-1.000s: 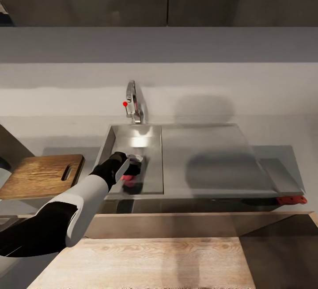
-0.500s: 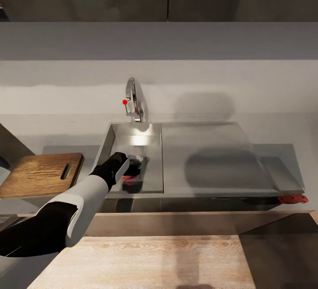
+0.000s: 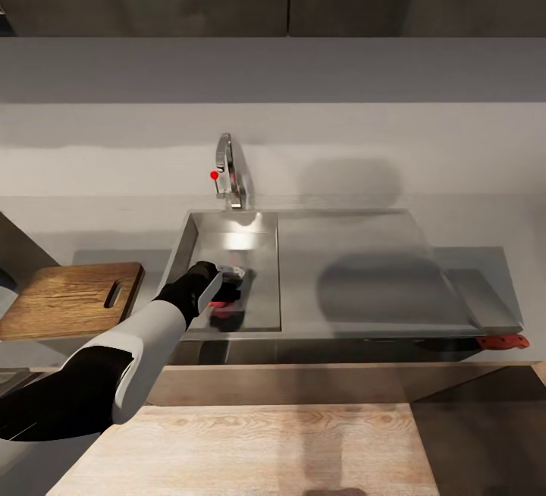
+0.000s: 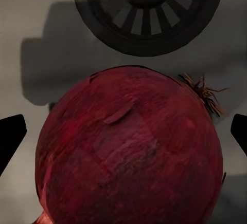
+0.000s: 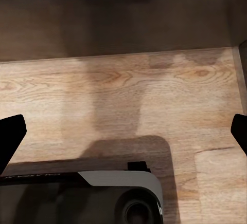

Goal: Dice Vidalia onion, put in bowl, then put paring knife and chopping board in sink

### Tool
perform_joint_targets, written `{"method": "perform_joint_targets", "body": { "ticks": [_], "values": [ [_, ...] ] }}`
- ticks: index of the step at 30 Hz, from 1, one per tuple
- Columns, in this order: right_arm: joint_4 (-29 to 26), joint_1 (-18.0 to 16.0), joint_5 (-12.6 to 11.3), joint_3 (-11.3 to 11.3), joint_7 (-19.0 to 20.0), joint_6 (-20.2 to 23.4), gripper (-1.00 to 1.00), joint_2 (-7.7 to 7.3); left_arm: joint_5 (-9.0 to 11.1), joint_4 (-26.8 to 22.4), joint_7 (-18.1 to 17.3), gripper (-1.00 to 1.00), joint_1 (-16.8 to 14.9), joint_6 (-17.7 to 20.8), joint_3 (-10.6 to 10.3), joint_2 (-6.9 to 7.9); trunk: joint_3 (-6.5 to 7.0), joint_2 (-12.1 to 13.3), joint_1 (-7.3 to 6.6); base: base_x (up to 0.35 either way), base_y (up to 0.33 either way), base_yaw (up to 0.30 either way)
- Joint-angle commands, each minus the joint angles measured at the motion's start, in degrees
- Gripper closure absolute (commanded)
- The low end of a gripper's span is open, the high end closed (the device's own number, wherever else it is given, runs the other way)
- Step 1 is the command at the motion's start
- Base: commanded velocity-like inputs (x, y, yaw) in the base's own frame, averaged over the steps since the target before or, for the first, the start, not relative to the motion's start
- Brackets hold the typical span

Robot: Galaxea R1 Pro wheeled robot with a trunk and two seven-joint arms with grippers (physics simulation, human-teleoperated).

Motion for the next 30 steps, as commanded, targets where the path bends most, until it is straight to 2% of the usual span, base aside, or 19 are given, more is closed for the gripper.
{"method": "perform_joint_targets", "body": {
  "ticks": [1,2,3,13,23,30],
  "values": [
    [0.0,0.0,-0.2,0.0,-0.1,-0.2,-1.00,0.01,0.5,-0.1,0.4,-1.00,0.0,0.3,-0.3,0.02,-0.09,-0.1,0.03,0.000,0.000,0.000],
    [0.0,0.0,-0.2,0.0,-0.1,-0.2,-1.00,0.01,0.5,-0.1,0.3,-1.00,0.0,0.3,-0.3,0.02,-0.09,-0.1,0.03,0.000,0.000,0.000],
    [0.0,0.0,-0.2,0.0,-0.1,-0.2,-1.00,0.01,0.5,-0.1,0.3,1.00,0.0,0.3,-0.3,0.02,-0.09,-0.1,0.03,0.000,0.000,0.000],
    [0.0,0.0,-0.2,0.0,0.0,-0.3,-1.00,0.01,0.5,-0.1,0.3,1.00,0.0,0.3,-0.3,0.02,-0.04,-0.1,0.03,0.000,0.000,-0.002],
    [0.0,0.0,-0.3,0.0,0.0,-0.5,-1.00,0.01,0.4,-0.8,0.4,1.00,0.0,0.3,-0.3,-0.05,0.79,-0.1,0.03,0.000,0.000,-0.060],
    [0.0,0.0,-0.2,0.0,0.0,-0.5,-1.00,0.01,0.4,-6.7,0.5,1.00,0.1,0.8,-0.3,0.01,1.42,-0.1,0.03,0.000,0.000,-0.010]
  ]
}}
